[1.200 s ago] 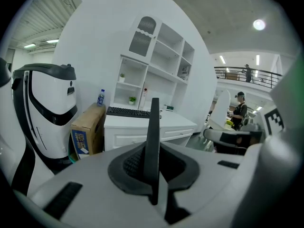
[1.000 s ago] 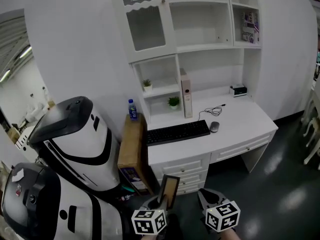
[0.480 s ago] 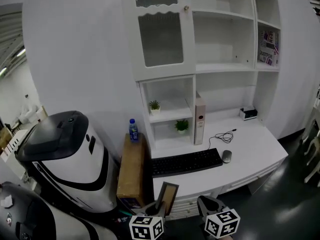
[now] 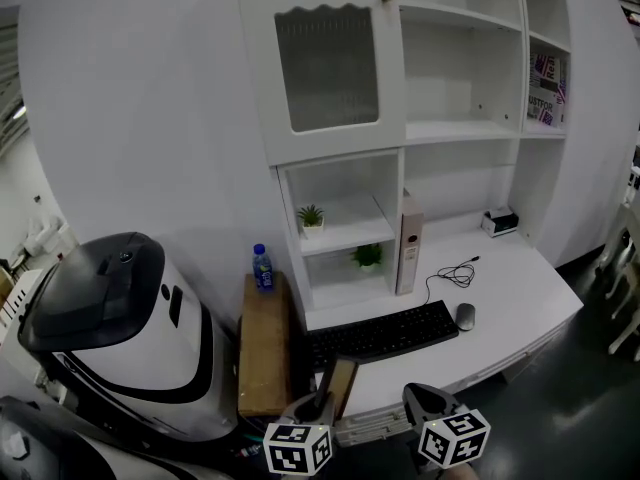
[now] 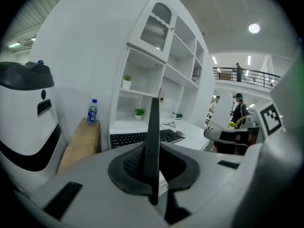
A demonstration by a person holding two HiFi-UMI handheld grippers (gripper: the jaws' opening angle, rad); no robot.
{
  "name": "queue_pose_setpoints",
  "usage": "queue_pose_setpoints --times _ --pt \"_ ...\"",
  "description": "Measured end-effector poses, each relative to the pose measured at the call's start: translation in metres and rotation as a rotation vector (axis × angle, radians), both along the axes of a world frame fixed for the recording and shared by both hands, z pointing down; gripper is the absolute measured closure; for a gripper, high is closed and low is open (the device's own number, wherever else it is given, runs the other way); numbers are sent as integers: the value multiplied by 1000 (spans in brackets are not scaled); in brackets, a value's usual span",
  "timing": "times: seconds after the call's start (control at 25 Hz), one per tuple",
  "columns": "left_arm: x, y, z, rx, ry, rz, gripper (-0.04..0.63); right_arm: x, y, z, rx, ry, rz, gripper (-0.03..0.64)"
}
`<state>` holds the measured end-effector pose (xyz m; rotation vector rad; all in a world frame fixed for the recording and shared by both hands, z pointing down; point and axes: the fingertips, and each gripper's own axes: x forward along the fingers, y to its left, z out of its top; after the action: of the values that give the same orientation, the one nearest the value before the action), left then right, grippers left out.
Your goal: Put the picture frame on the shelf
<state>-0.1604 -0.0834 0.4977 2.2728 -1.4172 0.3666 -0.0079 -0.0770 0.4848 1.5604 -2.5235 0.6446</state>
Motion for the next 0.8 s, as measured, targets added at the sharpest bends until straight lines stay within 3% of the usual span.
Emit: queue_pose_setpoints --times 0.28,0.8 --pt "3 -24 4 7 -57 23 557 7 -22 4 -16 6 30 615" --pt "18 -98 -27 129 -226 74 557 21 -80 -12 27 -2 27 614"
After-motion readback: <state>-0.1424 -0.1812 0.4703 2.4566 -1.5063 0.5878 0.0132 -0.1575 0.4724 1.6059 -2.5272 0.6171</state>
